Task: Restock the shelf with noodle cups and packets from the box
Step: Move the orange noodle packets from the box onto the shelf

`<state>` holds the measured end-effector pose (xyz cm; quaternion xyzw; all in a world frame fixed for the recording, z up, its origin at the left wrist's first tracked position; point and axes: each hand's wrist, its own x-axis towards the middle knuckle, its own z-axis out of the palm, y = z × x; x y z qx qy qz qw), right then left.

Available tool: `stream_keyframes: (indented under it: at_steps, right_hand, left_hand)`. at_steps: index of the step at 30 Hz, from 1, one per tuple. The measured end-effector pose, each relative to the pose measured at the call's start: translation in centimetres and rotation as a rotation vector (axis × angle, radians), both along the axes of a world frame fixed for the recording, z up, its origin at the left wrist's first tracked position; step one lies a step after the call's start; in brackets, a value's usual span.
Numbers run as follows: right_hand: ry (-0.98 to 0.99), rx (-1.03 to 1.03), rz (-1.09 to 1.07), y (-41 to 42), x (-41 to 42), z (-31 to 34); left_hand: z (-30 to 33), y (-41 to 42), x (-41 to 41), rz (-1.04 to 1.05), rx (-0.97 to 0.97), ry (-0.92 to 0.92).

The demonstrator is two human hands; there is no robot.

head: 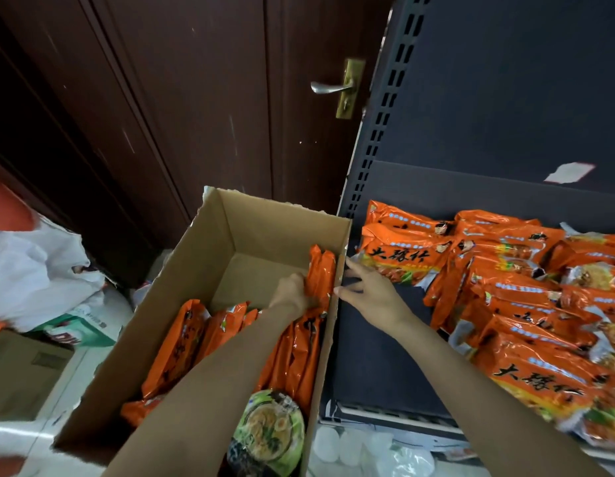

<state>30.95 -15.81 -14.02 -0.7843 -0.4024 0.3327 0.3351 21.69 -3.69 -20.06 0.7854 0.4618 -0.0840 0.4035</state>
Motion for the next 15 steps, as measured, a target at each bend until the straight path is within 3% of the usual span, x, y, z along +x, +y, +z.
stream_keyframes:
  at_steps: [9,15]
  right_hand:
    - [0.016,-0.011,0.015,0.1,-0.3,0.5]
    - [-0.155,0.0,-0.015,0.5,-1.1,3.2]
  left_hand:
    - [3.5,0.8,-2.8,0.163,0.095,-0.245]
    - [9.9,1.1,-7.3,0.148,0.202,-0.49]
